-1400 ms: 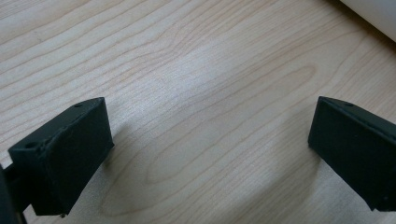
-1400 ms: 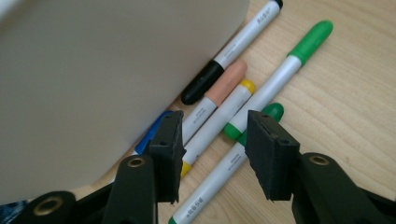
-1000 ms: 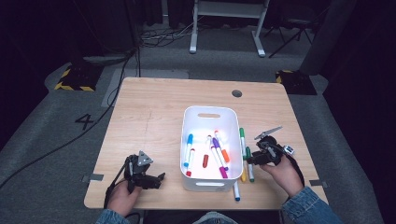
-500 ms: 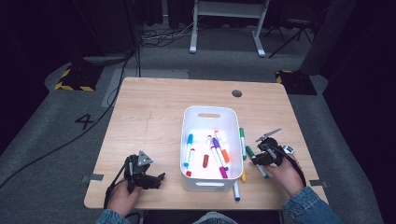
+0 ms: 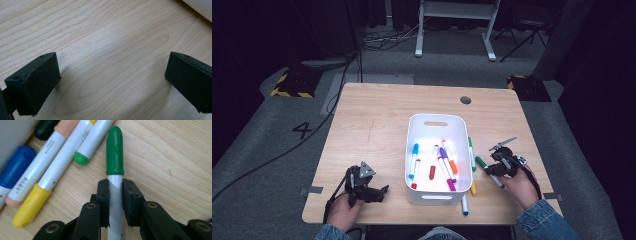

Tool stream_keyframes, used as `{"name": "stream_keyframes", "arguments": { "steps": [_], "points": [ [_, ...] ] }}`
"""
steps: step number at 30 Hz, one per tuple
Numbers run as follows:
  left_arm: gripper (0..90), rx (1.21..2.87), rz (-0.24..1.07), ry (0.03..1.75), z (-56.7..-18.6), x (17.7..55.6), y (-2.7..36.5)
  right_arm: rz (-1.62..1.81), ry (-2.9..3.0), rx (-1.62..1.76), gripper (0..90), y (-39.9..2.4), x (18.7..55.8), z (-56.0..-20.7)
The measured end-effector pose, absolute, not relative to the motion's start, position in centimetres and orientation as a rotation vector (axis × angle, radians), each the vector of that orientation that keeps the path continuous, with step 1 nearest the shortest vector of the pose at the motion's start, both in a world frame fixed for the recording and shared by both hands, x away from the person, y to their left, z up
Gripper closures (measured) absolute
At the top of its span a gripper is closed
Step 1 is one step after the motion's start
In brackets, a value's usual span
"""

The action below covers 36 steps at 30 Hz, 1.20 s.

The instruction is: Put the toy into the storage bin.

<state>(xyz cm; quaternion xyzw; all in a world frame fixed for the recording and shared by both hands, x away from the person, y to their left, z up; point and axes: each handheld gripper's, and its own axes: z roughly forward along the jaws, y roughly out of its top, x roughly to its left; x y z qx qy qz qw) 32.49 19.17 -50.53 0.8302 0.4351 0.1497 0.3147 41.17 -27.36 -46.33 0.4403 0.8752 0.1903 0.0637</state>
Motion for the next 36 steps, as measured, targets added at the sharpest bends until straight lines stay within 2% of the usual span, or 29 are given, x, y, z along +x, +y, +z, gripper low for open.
{"name": "stream_keyframes", "arguments": {
  "steps": [36],
  "points": [
    [0.0, 2.187, 0.395, 1.146, -50.5, 32.5, 19.2, 1.017, 2.54, 1.153, 77.1, -26.5, 38.1, -35.6]
  ]
}}
